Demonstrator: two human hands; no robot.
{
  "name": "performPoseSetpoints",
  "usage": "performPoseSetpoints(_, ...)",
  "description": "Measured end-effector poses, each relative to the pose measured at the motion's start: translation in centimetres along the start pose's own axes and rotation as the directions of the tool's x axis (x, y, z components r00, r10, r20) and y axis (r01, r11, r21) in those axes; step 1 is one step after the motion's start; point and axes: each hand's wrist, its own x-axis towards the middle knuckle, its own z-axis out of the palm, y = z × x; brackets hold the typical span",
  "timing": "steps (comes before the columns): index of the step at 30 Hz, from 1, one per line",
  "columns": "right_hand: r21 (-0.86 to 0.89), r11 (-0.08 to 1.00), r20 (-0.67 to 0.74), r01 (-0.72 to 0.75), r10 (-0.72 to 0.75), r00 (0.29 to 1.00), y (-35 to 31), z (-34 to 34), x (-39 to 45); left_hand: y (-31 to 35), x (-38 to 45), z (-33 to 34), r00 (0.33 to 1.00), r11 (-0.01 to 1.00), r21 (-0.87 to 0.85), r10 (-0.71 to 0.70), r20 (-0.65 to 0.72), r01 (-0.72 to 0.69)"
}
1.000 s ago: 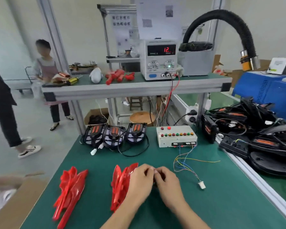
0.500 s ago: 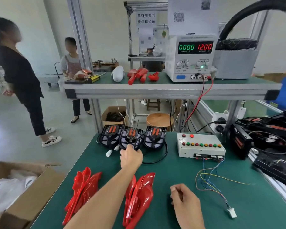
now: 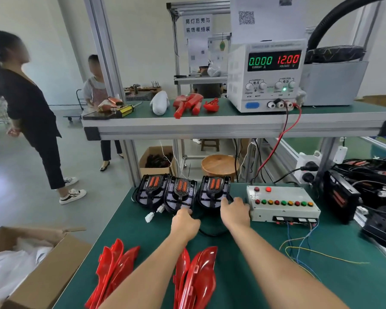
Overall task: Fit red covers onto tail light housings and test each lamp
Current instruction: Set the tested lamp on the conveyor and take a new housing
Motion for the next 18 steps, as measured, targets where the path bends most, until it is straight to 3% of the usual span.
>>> performPoseSetpoints(5, -0.182, 0.983, 0.028, -0.026, 0.031, 0.999, -1.0, 1.0, 2.6, -0.4, 0.7, -0.5, 0.995, 1.0, 0.01, 0.022, 0.101, -0.023)
performPoseSetpoints(10, -0.247, 0.969, 0.066, 0.012, 0.004, 0.998, -0.3, 1.1, 4.1, -1.4, 1.4, 0.1, 0.995, 0.998, 0.047, 0.031, 0.095, -0.036)
performPoseSetpoints(18, -0.015, 1.0, 0.054, -0.005, 0.006, 0.999, 0.8, 0.5, 3.9, -0.5, 1.5, 1.0, 0.998, 0.975, 0.215, 0.039, 0.044, -0.047)
